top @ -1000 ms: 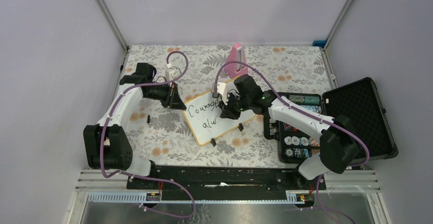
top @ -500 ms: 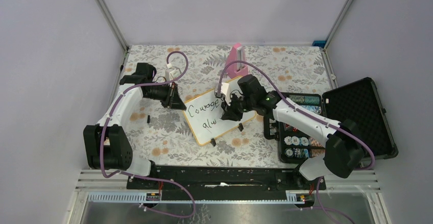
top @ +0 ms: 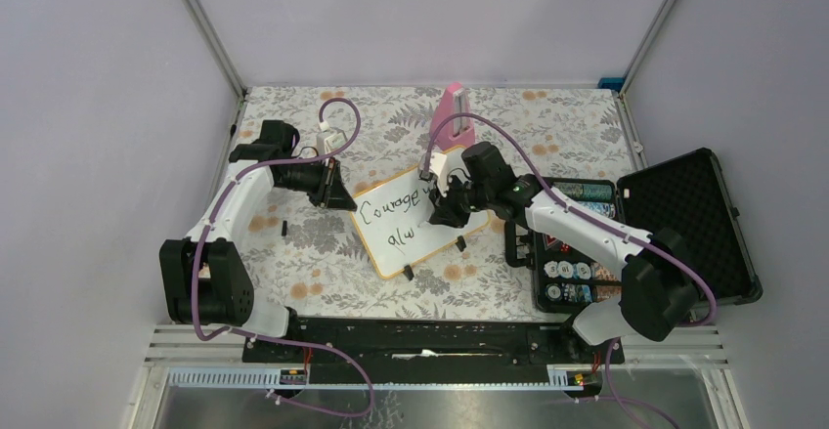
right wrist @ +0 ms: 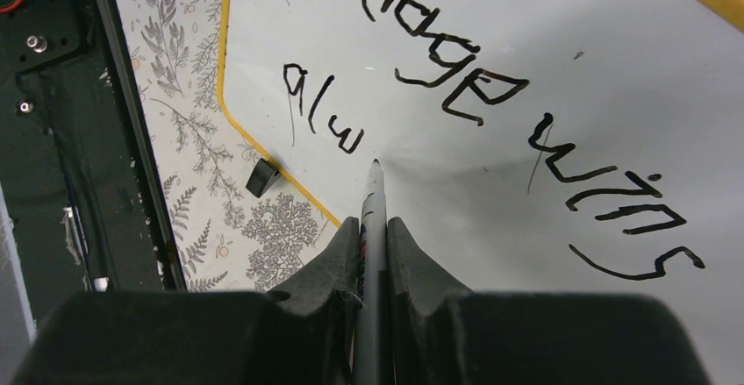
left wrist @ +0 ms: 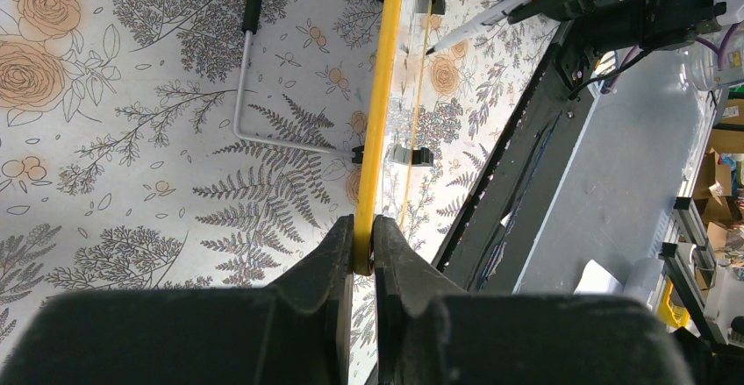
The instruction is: Write a sentence on the whiteboard
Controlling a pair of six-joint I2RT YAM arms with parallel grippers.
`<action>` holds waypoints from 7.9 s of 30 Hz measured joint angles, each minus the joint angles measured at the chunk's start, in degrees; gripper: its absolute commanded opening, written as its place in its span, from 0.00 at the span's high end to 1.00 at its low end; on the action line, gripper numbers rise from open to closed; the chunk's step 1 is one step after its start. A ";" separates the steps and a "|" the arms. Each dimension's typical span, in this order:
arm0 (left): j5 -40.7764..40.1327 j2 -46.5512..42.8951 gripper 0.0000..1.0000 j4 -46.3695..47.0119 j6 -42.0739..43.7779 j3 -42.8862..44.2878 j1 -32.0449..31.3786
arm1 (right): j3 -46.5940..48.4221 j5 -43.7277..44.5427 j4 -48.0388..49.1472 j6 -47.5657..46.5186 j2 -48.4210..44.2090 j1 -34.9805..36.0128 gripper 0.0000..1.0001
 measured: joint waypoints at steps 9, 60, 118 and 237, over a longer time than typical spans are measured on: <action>0.00 0.00 1.00 0.00 0.00 0.00 0.00 | -0.11 1.53 2.01 1.20 0.09 -0.09 1.00; -0.02 0.00 1.00 0.04 0.02 0.00 0.00 | -0.79 -0.22 1.95 0.52 1.88 -0.11 1.00; 0.00 0.00 1.00 0.02 0.02 0.00 0.00 | -1.49 -1.36 0.28 0.26 2.62 2.32 1.00; -0.02 0.02 1.00 0.02 0.04 0.00 0.00 | -0.39 -3.17 0.87 0.52 1.40 -3.89 1.00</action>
